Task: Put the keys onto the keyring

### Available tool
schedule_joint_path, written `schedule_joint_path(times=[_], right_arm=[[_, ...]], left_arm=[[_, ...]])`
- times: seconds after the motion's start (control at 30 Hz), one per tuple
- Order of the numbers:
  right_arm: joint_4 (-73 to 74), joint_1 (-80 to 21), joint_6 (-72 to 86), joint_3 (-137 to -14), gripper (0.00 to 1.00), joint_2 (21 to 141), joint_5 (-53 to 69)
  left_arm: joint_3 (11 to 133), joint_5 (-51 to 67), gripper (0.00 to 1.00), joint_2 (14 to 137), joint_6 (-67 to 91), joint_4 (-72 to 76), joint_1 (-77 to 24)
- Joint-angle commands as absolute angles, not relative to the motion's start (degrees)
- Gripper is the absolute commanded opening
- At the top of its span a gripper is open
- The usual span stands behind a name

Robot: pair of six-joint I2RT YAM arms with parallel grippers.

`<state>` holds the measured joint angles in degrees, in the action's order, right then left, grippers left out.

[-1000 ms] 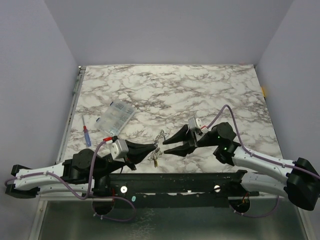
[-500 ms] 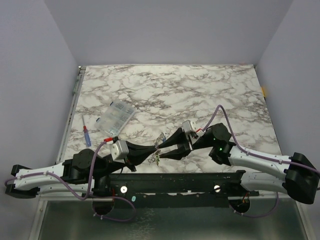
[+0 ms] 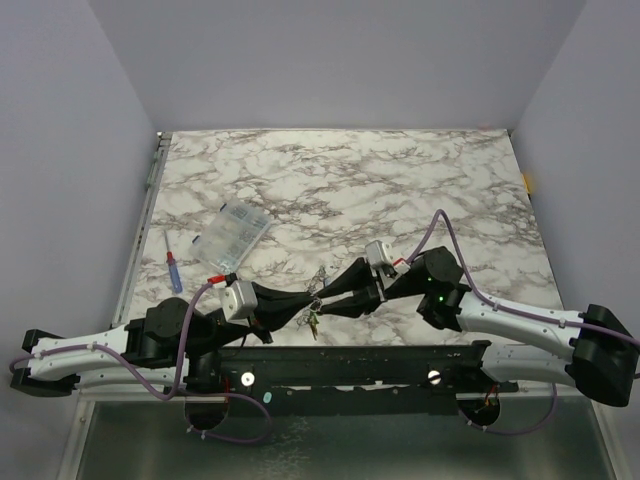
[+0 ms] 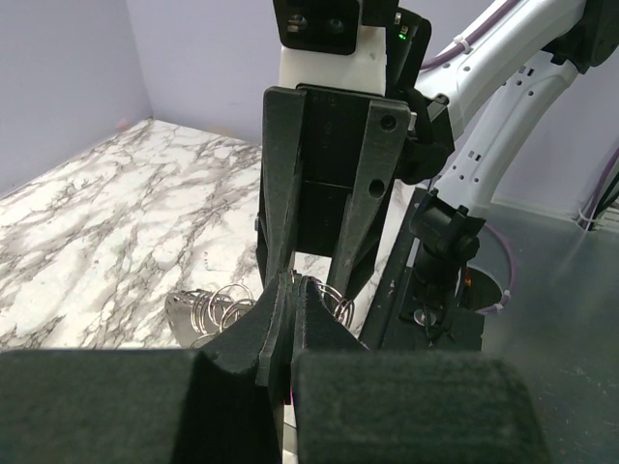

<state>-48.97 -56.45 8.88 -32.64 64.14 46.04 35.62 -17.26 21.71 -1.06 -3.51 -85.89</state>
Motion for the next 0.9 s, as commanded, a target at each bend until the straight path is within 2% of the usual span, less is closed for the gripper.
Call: schedule_joint_path(times=[0.0,0.43,0.47,0.63,0.87], right_arm=[[-51.6,-57.0,8.8,-34.9,0.36,64.3,44.8],[-52.3,-57.1,11.3,-35.7,0.37,63.5,43.2],[-52.2,-57.1,11.5,-35.6,0.34,63.3,42.9],[-48.3,-57.2,8.7,-35.5,0.03,62.4,40.7],[-35.6,-57.1,3.3,-36.3,0.01,60.5,38.4]], left_arm=[[36.6,-15.5,0.0,22.1,-0.6,-0.7,-86.0],[36.4,-14.9,0.0,22.6,-0.6,-0.2,-86.0],[36.5,-14.9,0.0,22.6,-0.5,-0.2,-86.0],[36.3,-14.6,0.0,22.2,-0.2,1.2,-86.0],[34.5,-15.5,0.0,19.0,1.5,5.8,-86.0]])
